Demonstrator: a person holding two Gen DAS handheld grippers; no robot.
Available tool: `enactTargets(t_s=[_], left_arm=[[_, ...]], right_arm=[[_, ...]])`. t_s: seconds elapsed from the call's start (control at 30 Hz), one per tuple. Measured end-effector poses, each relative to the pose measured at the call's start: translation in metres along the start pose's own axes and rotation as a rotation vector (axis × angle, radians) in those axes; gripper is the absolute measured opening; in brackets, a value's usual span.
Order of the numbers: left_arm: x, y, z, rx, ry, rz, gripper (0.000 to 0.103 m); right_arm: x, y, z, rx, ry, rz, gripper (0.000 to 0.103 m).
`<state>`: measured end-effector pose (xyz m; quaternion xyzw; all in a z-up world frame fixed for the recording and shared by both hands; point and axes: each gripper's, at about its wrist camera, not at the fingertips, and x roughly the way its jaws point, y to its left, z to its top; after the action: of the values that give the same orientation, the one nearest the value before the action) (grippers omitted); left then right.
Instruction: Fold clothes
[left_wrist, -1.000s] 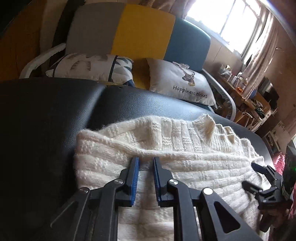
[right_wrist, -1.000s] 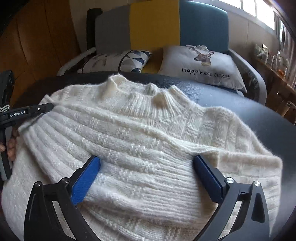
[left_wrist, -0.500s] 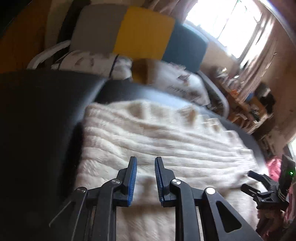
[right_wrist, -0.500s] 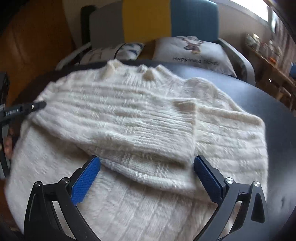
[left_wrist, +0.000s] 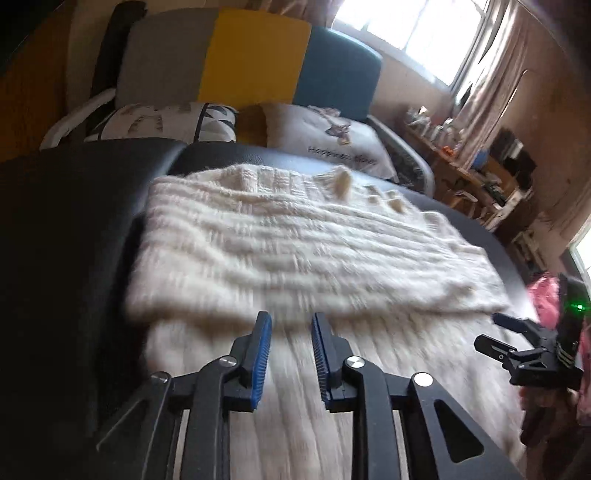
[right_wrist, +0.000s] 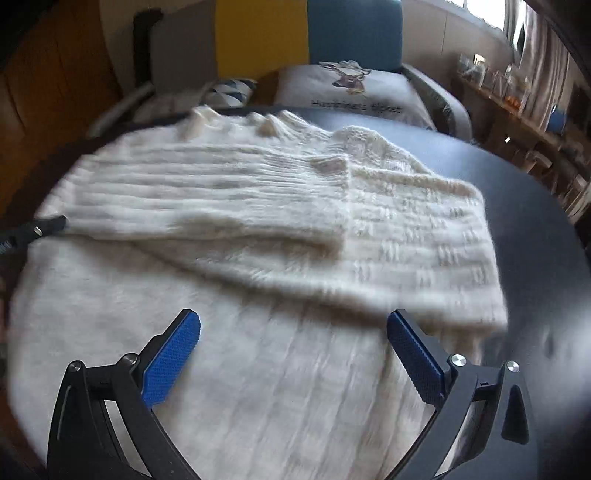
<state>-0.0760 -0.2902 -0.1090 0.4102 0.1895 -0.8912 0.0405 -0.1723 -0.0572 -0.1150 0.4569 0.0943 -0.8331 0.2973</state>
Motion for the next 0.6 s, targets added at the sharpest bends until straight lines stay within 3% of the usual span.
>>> enactTargets(t_s=[0.13,0.3,0.4,0.6], left_arm=[[-0.055,0.02,-0.046,-0.052,0.018,-0.088,0.023],[-0.109,0.046,-0.102,-0.08,0.053,-0.1,0.024],[-0.127,0.058,-0.132,-0.096,0.089,-0.112,0.024],[-0.129,0.068,-0.172,-0.127,0.142,-0.126,0.024]], right_arm=[[-0.04,-0.01,-0.044,0.04,-0.005,0.189,0.103],[-0.088,-0.035,-0.11,0.115,-0.003,0.302,0.103],[-0.105,-0.048,-0.14,0.154,0.0,0.334,0.103],[-0.118,-0.064,-0.172,0.209,0.01,0.288,0.103]])
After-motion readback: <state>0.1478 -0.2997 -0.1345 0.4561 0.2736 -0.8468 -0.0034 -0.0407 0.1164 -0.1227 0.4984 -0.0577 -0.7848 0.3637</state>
